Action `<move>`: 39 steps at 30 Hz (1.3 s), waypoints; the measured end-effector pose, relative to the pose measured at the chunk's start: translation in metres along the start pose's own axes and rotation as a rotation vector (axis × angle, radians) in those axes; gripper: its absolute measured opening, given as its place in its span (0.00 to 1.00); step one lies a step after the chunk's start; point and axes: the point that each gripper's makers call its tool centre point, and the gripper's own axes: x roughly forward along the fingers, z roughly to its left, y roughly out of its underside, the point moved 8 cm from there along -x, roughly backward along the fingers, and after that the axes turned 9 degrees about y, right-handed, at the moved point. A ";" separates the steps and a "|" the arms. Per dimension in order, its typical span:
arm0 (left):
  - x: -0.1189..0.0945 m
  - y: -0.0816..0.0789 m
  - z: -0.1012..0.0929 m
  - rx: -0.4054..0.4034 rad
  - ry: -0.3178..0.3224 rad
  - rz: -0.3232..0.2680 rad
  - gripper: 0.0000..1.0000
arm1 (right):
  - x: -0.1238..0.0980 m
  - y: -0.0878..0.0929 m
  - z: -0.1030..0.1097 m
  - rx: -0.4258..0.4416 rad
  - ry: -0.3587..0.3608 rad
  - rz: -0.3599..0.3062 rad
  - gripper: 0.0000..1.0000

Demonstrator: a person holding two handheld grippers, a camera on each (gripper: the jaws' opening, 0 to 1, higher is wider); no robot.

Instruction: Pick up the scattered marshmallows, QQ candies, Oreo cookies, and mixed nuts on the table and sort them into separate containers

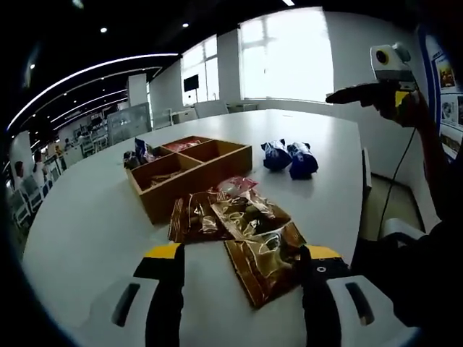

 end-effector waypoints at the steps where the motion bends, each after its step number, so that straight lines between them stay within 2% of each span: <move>1: 0.000 0.001 0.000 0.004 -0.004 0.006 0.68 | 0.000 0.000 0.000 -0.001 0.000 0.001 0.88; 5: 0.003 0.000 0.000 0.003 0.003 0.006 0.67 | 0.000 0.000 0.000 -0.002 0.000 0.000 0.88; 10: 0.006 -0.004 -0.003 0.063 -0.004 0.017 0.65 | 0.000 0.001 0.000 -0.004 -0.002 0.002 0.87; 14: 0.009 -0.003 -0.007 0.024 0.053 0.018 0.52 | -0.001 0.001 0.000 -0.003 -0.001 0.000 0.87; 16: 0.010 -0.002 -0.007 0.006 0.064 0.013 0.51 | -0.001 0.001 -0.001 -0.002 0.000 -0.001 0.87; 28: 0.012 0.001 -0.010 -0.066 0.126 0.001 0.46 | -0.001 0.003 -0.002 -0.003 0.000 0.003 0.87; 39: 0.012 0.001 -0.012 -0.066 0.118 -0.003 0.43 | -0.001 0.002 -0.002 -0.006 0.001 0.001 0.87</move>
